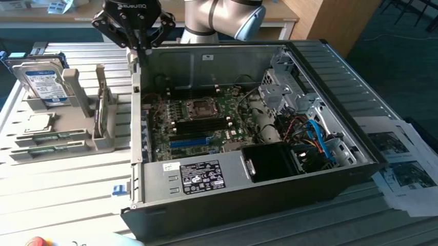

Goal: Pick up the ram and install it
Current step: 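Reach for the ram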

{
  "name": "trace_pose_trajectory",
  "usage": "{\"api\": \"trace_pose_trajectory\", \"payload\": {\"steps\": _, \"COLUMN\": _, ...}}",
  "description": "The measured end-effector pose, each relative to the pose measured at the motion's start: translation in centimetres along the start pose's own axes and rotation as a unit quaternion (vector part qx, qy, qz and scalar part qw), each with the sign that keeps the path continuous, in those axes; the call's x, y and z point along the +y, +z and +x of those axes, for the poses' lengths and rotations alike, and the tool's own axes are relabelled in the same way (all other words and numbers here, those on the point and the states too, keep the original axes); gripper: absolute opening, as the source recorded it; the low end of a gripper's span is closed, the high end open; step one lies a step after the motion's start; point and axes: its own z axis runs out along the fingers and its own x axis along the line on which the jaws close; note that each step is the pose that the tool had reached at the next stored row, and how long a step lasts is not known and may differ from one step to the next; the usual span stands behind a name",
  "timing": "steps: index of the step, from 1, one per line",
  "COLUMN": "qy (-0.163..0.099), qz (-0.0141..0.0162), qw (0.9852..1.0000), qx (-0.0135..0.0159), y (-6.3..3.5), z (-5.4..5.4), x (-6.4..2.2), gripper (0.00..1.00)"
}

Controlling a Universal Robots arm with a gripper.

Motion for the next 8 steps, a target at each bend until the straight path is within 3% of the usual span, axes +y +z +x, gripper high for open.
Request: {"api": "trace_pose_trajectory", "payload": {"steps": 8, "qy": 0.0, "qz": 0.0, "qw": 1.0, "qx": 0.0, "y": -0.05, "z": 2.0, "x": -0.15, "gripper": 0.1}}
